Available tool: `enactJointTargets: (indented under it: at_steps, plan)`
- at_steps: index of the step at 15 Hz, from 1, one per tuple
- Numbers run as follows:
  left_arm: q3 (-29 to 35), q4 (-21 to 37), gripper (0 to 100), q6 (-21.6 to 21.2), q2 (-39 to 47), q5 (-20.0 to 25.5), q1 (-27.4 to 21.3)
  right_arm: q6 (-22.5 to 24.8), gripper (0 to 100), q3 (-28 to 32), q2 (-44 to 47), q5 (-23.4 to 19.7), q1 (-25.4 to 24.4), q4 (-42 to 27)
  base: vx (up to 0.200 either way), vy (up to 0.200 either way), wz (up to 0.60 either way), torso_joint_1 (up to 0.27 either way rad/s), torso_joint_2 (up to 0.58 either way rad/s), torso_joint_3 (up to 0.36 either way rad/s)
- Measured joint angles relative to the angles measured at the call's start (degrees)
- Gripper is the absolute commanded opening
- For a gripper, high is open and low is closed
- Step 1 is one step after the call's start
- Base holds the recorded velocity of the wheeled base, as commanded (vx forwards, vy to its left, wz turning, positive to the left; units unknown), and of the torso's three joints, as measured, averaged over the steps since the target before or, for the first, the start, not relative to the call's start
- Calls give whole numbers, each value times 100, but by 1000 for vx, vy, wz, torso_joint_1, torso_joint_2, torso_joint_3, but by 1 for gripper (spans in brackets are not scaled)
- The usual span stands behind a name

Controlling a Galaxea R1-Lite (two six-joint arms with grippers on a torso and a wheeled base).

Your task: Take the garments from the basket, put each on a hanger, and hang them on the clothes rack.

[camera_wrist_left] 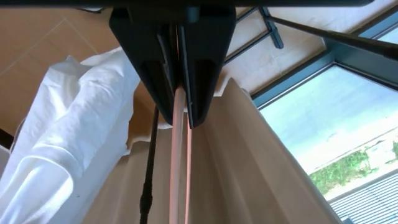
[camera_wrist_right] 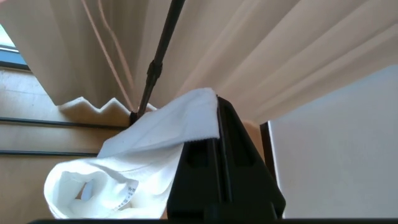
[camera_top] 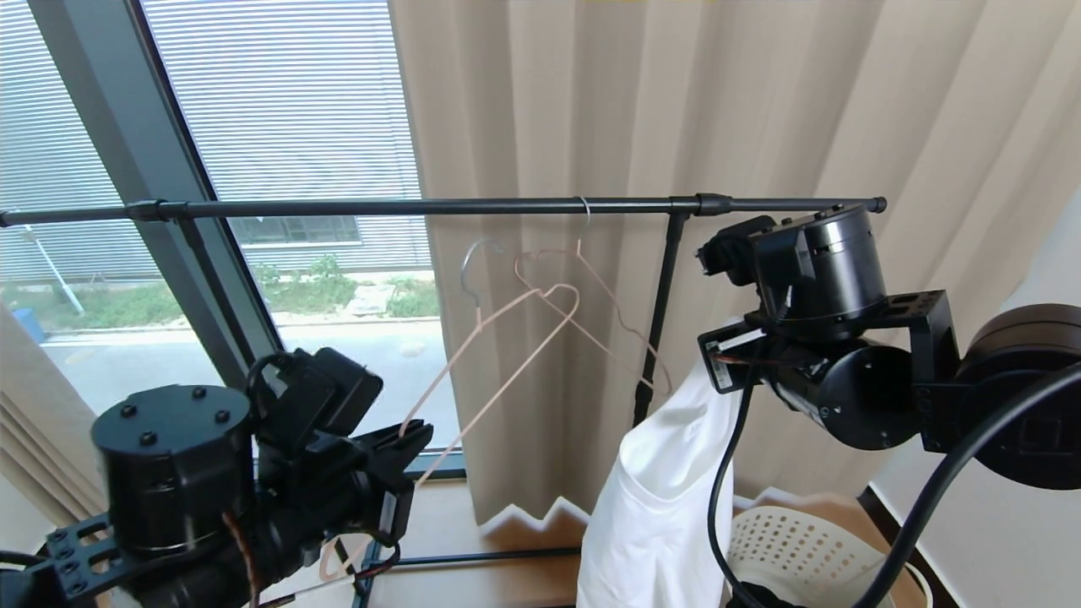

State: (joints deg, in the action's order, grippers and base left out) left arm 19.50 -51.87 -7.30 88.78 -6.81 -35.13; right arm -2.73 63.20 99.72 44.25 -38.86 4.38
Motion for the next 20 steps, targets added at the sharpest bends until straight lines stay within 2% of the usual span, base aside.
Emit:
enactJointTargets:
  at_steps: [2,3,5,7,12,15,20]
  plan:
    - [-501,-180,0,-35,-336,397,13,0,0,-72,-22,171,0,2,0,0,0,0,0,0]
    - [-713,-223,0,-112,-538,768,44,0,0,-113,-29,271,4,-2,0,0,0,0,0,0]
    - [-1111,-249,0,-580,-924,1414,193,0,0,-138,-11,523,4,2,0,0,0,0,0,0]
    - [-1323,-254,0,-638,-1111,1783,234,0,0,-140,61,731,2,0,0,0,0,0,0,0]
    - [-1143,-265,0,-652,-940,1983,74,-2,0,-99,223,761,4,9,0,0,0,0,0,0]
    - [-975,-295,0,-635,-555,2093,-98,-2,0,-57,372,797,2,288,0,0,0,0,0,0]
    - [-980,-295,0,-572,-317,2183,-150,-5,0,-2,581,895,-2,385,0,0,0,0,0,0]
